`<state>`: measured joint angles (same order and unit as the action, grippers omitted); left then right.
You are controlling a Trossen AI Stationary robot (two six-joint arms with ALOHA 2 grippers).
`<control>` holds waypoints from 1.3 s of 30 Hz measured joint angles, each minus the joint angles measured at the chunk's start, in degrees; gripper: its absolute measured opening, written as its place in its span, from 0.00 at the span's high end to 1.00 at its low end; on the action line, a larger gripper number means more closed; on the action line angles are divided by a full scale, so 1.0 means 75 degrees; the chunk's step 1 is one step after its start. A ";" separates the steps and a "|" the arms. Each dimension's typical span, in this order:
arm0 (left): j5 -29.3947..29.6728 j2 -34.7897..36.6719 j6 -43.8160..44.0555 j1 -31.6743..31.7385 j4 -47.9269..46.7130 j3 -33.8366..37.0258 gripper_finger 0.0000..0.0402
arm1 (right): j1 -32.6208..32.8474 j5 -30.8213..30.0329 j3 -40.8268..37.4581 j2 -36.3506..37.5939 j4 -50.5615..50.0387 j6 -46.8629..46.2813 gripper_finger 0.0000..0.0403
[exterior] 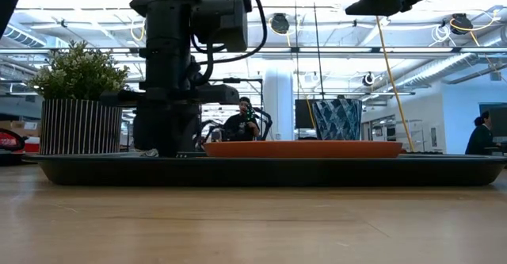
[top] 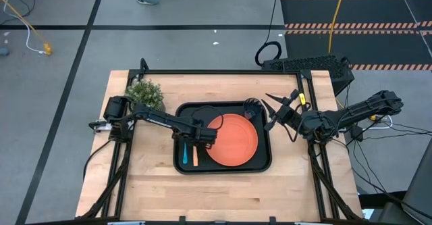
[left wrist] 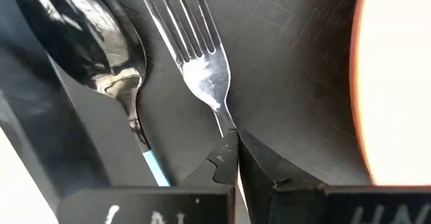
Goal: Pick and place plate/cup/fork/spoon on tray
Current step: Adjust the light orange fork on the black serving tray
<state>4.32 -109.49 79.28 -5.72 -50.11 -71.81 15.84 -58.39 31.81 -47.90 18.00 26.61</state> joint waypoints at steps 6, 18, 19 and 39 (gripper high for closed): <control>0.0021 0.0000 -0.0182 0.0000 0.0004 0.0000 0.96 | -0.0001 0.0000 0.0000 0.0000 -0.0046 -0.0022 0.72; 0.0099 0.0000 -0.0343 -0.0020 0.0023 0.0000 0.96 | -0.0001 0.0000 0.0000 0.0000 -0.0102 -0.0082 0.72; 0.0099 0.0000 -0.0343 -0.0020 0.0025 0.0000 0.96 | 0.0002 0.0000 0.0000 0.0000 -0.0102 -0.0082 0.72; -0.0066 0.0000 -0.0361 0.0103 0.0024 -0.0055 0.96 | 0.0001 0.0000 0.0000 0.0000 -0.0102 -0.0233 0.72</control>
<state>3.82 -109.49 76.57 -4.94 -49.93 -72.22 15.85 -58.39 31.81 -47.90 17.23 24.86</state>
